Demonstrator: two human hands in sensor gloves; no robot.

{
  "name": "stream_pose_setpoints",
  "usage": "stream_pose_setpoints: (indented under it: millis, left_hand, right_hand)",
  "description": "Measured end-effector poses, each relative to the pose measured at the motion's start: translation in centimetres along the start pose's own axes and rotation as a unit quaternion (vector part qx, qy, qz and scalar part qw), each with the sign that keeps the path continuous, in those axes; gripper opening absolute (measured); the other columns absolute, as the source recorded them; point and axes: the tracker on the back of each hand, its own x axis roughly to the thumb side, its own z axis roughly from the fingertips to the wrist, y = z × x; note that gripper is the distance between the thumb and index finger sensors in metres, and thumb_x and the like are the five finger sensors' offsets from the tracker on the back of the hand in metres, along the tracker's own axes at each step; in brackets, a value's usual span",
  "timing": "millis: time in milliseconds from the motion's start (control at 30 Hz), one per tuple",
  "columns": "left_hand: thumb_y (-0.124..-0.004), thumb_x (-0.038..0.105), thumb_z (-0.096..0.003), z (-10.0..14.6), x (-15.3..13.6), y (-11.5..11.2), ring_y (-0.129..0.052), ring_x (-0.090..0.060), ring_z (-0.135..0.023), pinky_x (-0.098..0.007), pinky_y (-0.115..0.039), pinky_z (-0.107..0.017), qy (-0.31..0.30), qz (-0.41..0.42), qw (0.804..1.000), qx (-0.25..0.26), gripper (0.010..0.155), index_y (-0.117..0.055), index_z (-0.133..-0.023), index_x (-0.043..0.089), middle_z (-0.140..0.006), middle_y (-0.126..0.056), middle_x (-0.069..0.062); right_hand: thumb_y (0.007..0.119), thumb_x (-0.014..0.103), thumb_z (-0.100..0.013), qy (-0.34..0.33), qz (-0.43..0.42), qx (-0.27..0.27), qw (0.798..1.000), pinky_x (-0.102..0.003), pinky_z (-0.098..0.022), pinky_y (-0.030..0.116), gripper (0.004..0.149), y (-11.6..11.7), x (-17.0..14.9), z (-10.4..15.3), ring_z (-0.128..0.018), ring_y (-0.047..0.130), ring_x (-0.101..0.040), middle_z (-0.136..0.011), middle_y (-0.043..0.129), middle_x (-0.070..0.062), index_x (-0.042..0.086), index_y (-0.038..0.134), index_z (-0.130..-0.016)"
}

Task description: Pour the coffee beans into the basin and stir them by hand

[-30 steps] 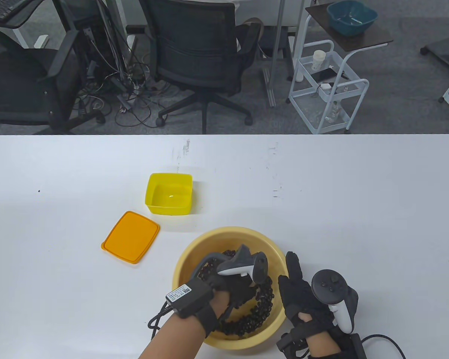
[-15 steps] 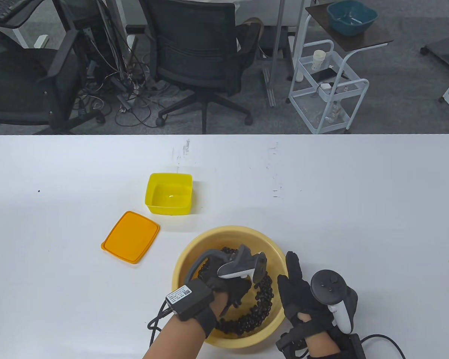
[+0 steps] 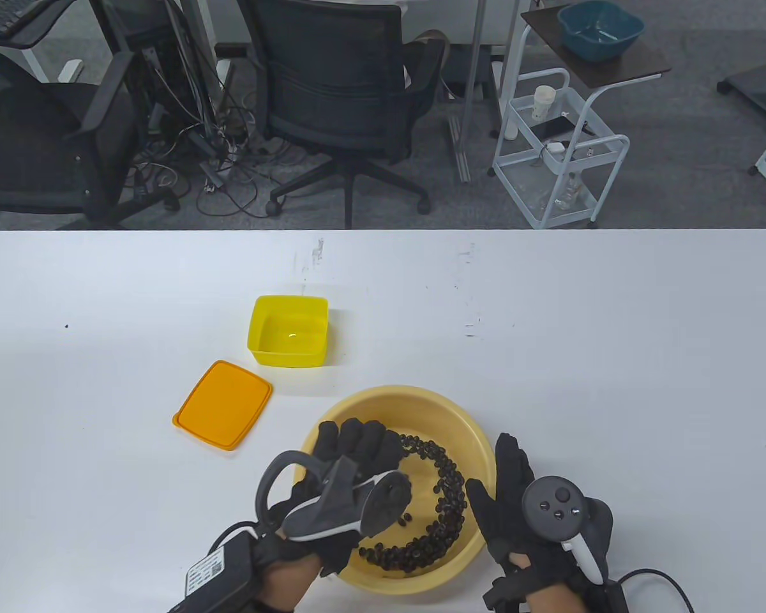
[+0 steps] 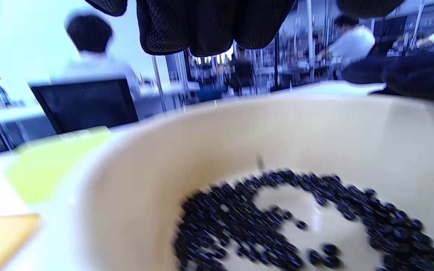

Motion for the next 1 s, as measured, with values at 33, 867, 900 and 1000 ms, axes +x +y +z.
stream_pose_setpoints:
  millis: [33, 867, 900, 1000]
  left_hand:
    - [-0.058, 0.061, -0.0509, 1.5, -0.7, 0.3, -0.068, -0.039, -0.104, -0.058, -0.047, -0.077, 0.01, -0.012, 0.999, 0.033, 0.07, -0.057, -0.109, 0.023, -0.112, -0.062, -0.012]
    - [-0.05, 0.07, -0.0512, 6.4, -8.7, -9.0, -0.046, -0.041, -0.114, -0.065, -0.037, -0.077, 0.08, 0.05, 0.992, 0.084, 0.079, -0.036, -0.115, 0.026, -0.121, -0.043, -0.011]
    - [-0.05, 0.07, -0.0512, 6.1, -8.8, -9.3, -0.045, -0.04, -0.114, -0.065, -0.036, -0.077, 0.079, 0.051, 0.993, 0.078, 0.078, -0.036, -0.115, 0.026, -0.121, -0.042, -0.011]
    - [-0.049, 0.07, -0.0514, 5.8, -9.3, -9.9, -0.041, -0.041, -0.114, -0.065, -0.035, -0.077, 0.086, 0.054, 0.993, 0.056, 0.079, -0.032, -0.115, 0.026, -0.121, -0.038, -0.011]
  right_hand:
    - [0.051, 0.063, -0.05, -0.007, 0.016, -0.01, 1.0, -0.072, -0.063, 0.033, 0.08, -0.2, 0.4, 0.2, -0.091, 0.05, -0.06, -0.105, 0.03, -0.028, 0.019, 0.019, -0.108]
    - [0.049, 0.071, -0.045, -0.164, 0.185, -0.107, 0.963, -0.071, -0.061, -0.002, 0.084, -0.8, 3.3, 2.2, -0.106, -0.004, -0.04, -0.116, 0.019, -0.009, 0.024, 0.032, -0.113]
    - [0.048, 0.071, -0.045, -0.164, 0.192, -0.107, 0.962, -0.071, -0.061, -0.002, 0.084, -0.8, 3.3, 2.1, -0.106, -0.004, -0.04, -0.116, 0.018, -0.008, 0.024, 0.032, -0.113]
    - [0.047, 0.072, -0.046, -0.156, 0.197, -0.095, 0.963, -0.07, -0.061, -0.003, 0.084, -0.7, 3.0, 1.9, -0.105, -0.006, -0.038, -0.116, 0.016, -0.008, 0.024, 0.03, -0.113]
